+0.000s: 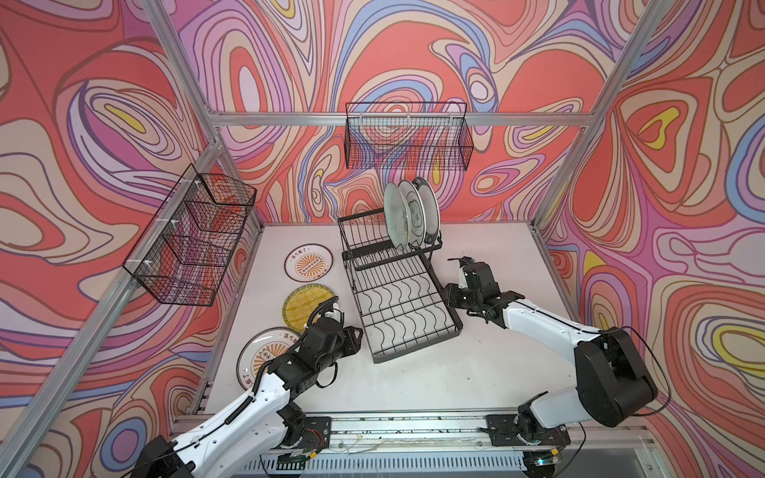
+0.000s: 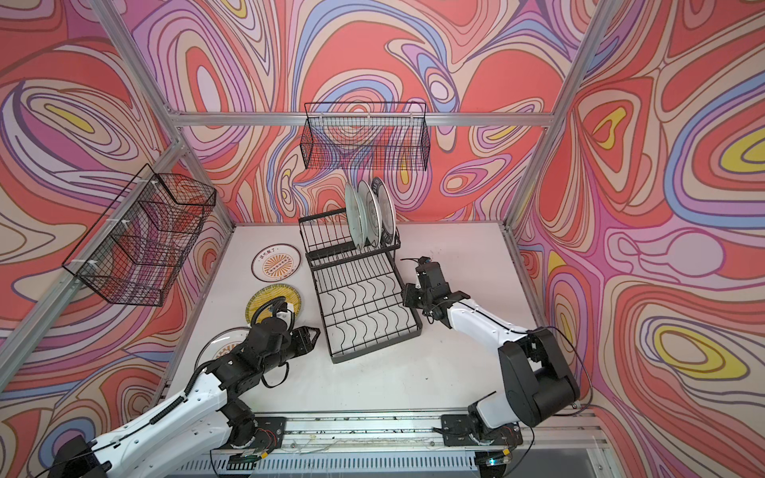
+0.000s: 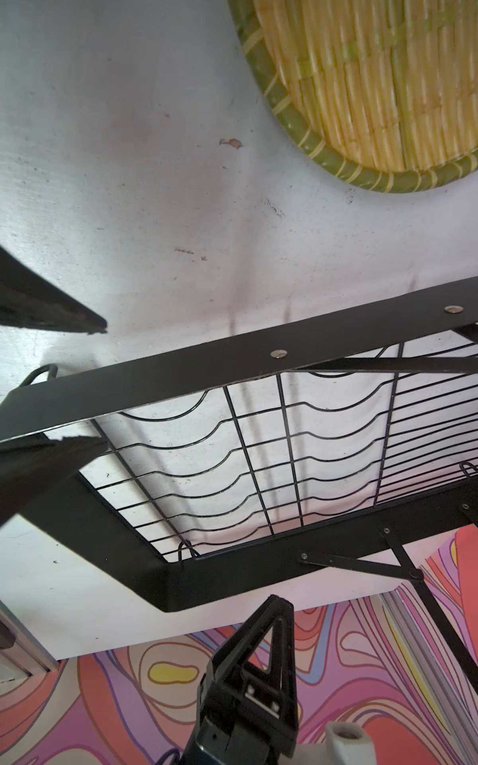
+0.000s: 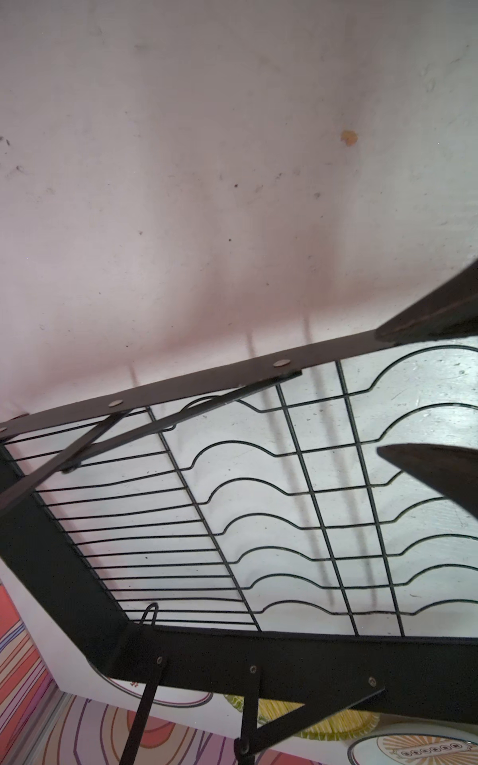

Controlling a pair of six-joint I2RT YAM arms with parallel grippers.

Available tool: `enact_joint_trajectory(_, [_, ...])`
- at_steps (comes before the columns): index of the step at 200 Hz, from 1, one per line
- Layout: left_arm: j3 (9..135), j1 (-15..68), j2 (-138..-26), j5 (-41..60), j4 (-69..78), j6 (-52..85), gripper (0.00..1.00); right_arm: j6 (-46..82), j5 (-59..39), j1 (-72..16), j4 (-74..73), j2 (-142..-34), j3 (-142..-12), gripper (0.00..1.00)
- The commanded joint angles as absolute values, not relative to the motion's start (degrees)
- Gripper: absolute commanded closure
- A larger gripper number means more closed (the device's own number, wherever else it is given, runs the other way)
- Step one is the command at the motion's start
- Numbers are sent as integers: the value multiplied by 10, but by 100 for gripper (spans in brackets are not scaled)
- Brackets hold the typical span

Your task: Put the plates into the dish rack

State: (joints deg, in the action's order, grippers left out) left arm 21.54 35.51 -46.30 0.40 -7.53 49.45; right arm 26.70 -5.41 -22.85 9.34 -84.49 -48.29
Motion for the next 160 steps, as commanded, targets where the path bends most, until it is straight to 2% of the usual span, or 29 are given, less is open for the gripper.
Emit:
enact_joint_trajectory(1, [207,352,-470,12,-47,505,56,273,-49,-227,82,-856,-484,60])
enact_joint_trajectory(92, [204,352,-482,18,-28,507,56,292,-30,-227,88,-864,-483,68])
enact_joint_trajectory(160, [201,352,-484,25,-25,506,56,295,-30,-227,87,-865,-481,69])
